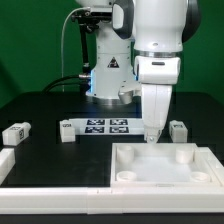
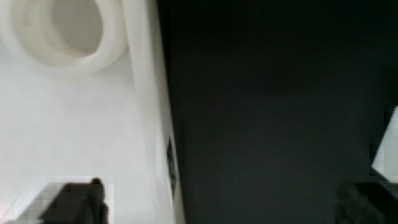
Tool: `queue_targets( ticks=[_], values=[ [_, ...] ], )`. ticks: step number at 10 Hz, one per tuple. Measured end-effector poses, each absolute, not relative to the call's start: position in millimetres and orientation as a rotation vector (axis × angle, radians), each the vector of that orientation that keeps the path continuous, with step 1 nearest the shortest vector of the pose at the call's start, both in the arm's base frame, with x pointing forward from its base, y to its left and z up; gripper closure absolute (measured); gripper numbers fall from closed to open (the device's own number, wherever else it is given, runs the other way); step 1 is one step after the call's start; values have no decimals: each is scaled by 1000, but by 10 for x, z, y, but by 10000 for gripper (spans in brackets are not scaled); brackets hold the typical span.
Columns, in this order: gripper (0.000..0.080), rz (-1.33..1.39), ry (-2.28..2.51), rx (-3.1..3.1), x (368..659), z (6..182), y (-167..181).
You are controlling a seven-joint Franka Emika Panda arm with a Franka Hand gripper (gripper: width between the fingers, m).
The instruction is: Assemble one leg
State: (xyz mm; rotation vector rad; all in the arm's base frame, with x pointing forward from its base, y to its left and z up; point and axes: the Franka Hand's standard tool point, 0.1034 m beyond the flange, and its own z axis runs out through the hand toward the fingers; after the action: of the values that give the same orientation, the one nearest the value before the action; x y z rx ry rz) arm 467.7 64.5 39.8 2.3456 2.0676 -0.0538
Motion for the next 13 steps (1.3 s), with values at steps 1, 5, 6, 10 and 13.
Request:
queue_targets(
  ticks=[1, 5, 6, 10, 13],
  values=[
    [150, -54, 2063, 2350, 4676, 397, 644],
    [150, -11, 1434, 2804, 4569, 391, 638],
    [150, -17, 1225, 2909, 4520, 388, 680],
    [150, -55, 428, 3148, 4353, 357, 963],
    [150, -57, 160, 3178, 4288, 406, 1268]
  ],
)
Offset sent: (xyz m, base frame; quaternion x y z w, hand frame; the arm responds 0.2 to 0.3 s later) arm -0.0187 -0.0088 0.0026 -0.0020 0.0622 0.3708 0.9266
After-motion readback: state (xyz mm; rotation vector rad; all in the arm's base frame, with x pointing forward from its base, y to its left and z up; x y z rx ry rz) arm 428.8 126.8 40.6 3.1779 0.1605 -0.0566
